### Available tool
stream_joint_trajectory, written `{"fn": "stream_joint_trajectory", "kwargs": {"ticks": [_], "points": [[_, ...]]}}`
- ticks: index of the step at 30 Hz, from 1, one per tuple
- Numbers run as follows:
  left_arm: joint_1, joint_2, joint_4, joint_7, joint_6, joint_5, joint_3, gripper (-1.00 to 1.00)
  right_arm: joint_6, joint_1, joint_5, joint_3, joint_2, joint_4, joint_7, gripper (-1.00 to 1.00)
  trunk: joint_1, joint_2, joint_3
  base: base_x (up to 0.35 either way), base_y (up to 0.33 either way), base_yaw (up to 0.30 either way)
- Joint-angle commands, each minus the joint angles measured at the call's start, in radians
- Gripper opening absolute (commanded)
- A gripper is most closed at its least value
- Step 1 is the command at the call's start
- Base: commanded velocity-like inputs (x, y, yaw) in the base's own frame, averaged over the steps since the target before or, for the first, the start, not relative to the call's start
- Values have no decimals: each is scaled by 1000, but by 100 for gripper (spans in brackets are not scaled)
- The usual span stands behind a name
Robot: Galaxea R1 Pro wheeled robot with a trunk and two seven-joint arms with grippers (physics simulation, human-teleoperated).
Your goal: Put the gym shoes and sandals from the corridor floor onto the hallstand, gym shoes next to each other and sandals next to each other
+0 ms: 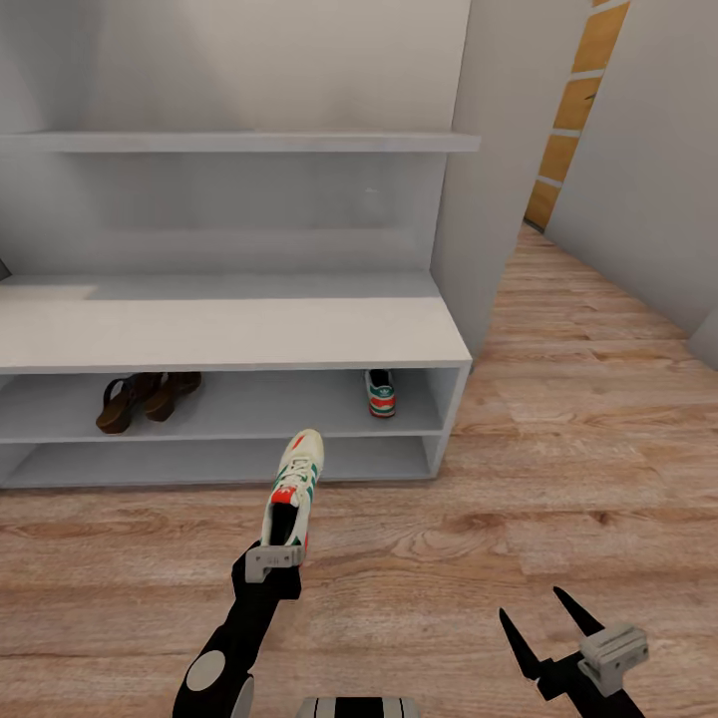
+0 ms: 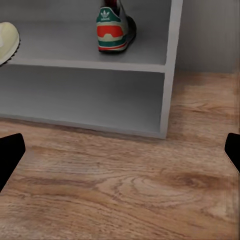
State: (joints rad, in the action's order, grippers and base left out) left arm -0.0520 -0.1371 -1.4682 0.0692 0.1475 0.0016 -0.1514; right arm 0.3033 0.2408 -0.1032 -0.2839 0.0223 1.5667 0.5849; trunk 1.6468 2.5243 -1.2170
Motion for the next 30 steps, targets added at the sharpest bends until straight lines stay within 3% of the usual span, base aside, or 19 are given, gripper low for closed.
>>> {"fn": "stream_joint_trajectory", "kwargs": {"ticks": [1, 30], "points": [[0, 0, 0, 0, 0, 0, 0, -100, 0, 0, 0, 0, 0, 0, 0, 100, 0, 0, 0, 170, -125, 0], [0, -1, 0, -1, 2, -1, -2, -100, 1, 0, 2, 2, -2, -5, 4, 100, 0, 0, 0, 43, -25, 0]]}}
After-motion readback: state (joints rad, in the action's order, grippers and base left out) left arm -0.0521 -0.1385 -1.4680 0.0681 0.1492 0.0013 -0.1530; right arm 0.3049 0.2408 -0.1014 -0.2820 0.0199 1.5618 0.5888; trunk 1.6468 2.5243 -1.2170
